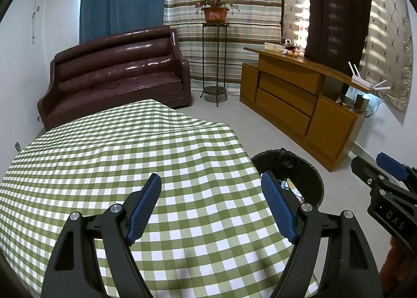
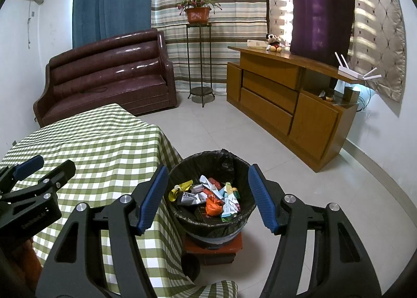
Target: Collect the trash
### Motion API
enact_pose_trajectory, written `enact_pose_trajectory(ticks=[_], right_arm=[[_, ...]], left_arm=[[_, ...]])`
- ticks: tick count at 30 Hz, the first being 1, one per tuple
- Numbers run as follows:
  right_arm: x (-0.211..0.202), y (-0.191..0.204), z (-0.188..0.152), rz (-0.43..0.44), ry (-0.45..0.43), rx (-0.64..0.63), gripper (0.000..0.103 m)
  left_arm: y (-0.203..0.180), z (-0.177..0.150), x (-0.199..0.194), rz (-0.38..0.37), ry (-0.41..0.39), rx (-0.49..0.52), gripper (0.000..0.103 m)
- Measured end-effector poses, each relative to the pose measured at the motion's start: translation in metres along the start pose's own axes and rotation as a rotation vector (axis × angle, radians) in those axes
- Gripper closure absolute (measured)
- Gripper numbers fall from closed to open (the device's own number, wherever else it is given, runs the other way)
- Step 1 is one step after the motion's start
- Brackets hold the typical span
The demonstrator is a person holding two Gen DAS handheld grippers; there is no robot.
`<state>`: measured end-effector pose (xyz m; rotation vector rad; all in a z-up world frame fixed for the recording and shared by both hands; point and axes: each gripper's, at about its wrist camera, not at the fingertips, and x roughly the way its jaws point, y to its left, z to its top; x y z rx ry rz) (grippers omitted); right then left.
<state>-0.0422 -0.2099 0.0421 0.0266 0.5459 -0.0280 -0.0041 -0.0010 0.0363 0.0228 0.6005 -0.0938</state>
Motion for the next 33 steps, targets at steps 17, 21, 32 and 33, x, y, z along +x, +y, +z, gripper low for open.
enact_pose_trajectory(ticks=[17,21,32,33], right_arm=[[-0.0029,0.0,-0.0024,-0.001,0.002,-0.001,0.04],[-0.0046,-0.0001,-0.0032,-0.001,0.002,-0.001,0.04],[-0.0039,0.0003,-0.0024,-0.001,0.003,-0.001,0.04],[-0.0044,0.0003,-0.0027,-0.001,0.003,-0.001,0.04]], left_arm=[[-0.0035,-0.0001,0.0003,0.042,0.002,0.021,0.018],[-0.002,-0.0007,0.0005,0.028,-0.01,0.015,0.018],[-0.0031,-0.0017,0.0018,-0.02,-0.014,0.012,0.018],[-0.0021,-0.0023,0.0016,-0.025,-0.012,0.01,0.018]])
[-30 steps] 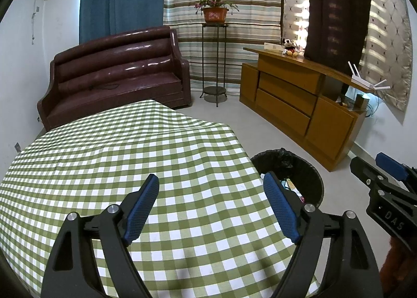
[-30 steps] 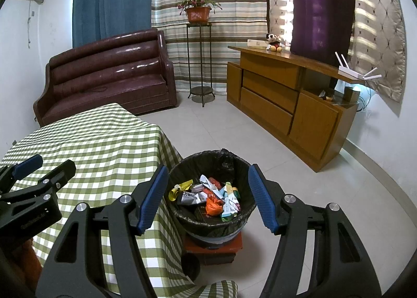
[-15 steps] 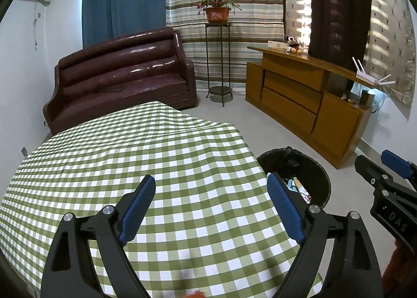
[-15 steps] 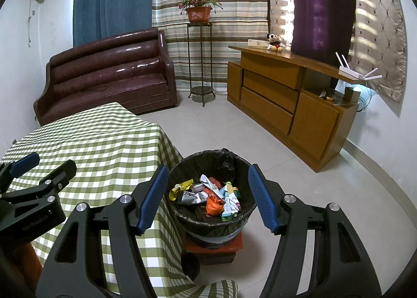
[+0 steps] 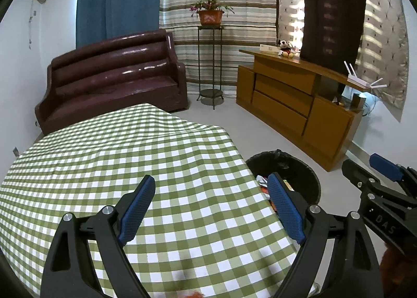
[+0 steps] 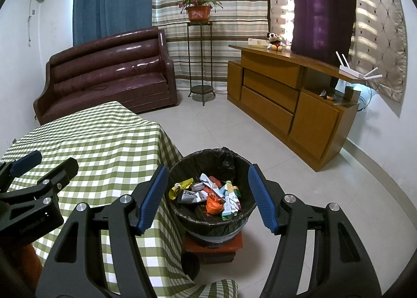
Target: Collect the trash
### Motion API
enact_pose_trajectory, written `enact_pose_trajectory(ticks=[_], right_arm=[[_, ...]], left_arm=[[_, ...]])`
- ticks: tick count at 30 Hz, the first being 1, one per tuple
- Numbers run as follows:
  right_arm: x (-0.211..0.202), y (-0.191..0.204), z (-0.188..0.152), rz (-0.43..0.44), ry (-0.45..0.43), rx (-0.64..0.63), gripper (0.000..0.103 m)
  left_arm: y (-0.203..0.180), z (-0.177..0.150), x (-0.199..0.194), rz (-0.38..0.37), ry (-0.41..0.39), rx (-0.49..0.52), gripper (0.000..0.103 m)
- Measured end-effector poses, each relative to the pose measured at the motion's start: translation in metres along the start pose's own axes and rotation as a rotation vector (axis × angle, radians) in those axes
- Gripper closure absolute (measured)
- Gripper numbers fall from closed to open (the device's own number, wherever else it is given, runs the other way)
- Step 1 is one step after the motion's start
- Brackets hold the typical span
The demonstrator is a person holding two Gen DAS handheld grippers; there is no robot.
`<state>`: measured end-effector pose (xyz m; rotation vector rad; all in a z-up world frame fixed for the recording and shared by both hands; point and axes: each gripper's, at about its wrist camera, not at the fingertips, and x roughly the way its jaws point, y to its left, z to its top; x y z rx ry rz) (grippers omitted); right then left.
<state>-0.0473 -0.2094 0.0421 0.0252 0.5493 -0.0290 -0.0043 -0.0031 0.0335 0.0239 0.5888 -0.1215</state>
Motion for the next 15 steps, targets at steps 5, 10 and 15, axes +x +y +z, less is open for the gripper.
enact_pose_trajectory(ticks=[5,10,15], right_arm=[[0.0,0.0,0.001,0.002,0.0,-0.002,0.04],[-0.001,0.002,-0.003,0.005,0.003,-0.006,0.04],[-0.002,0.007,-0.012,0.009,0.01,-0.025,0.039]], left_arm=[[-0.003,-0.001,-0.002,0.023,-0.019,0.025,0.018],[0.001,-0.001,0.003,0.034,0.001,0.024,0.018],[0.018,-0.004,0.01,0.049,0.055,-0.008,0.018]])
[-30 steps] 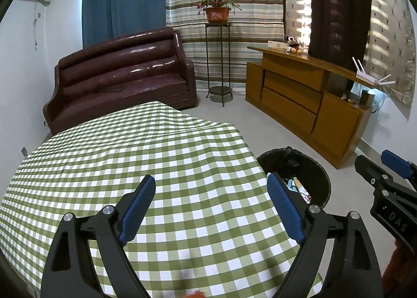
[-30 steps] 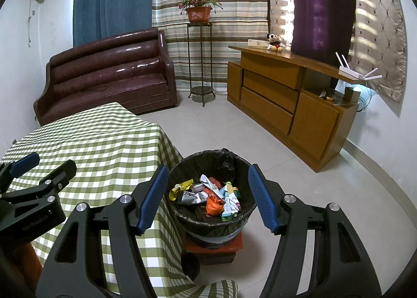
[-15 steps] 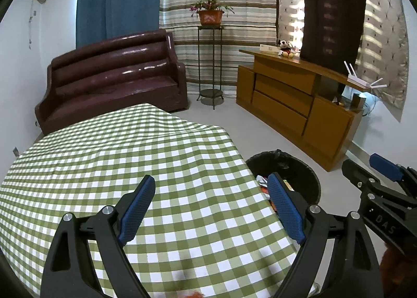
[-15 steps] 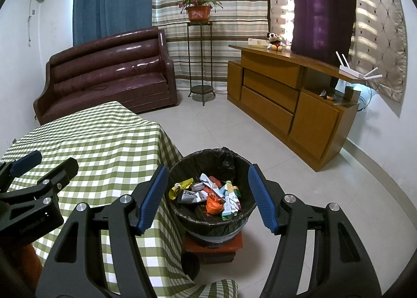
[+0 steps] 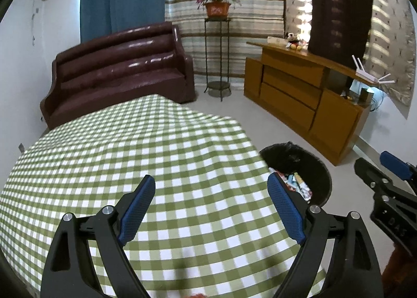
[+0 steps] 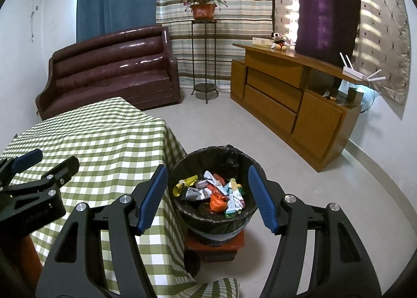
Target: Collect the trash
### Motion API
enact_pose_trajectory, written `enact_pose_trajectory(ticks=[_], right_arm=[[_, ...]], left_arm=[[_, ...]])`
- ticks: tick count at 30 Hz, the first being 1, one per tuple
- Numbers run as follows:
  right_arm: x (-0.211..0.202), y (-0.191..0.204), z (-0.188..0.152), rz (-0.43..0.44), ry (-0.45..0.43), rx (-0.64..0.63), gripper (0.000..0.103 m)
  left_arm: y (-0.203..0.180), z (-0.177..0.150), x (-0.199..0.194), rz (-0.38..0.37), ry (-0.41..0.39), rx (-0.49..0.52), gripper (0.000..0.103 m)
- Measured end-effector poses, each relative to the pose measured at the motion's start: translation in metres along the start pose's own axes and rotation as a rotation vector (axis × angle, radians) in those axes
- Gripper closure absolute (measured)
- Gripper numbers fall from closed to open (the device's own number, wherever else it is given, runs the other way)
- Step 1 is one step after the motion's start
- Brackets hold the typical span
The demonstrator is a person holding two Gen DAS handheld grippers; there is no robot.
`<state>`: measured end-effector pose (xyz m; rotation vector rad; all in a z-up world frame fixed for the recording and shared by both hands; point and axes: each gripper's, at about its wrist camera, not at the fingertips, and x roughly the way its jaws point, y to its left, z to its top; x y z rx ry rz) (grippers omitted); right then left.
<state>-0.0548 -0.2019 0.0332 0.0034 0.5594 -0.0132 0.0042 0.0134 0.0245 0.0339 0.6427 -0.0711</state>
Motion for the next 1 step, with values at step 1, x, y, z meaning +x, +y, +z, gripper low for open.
enact_pose_trajectory(ticks=[1], right_arm=[[0.0013,0.0025,-0.0011,-0.001,0.002,-0.006,0.038]], left_arm=[[0.0036,-0.0008,0.0007,0.005,0.005,-0.005,0.018]])
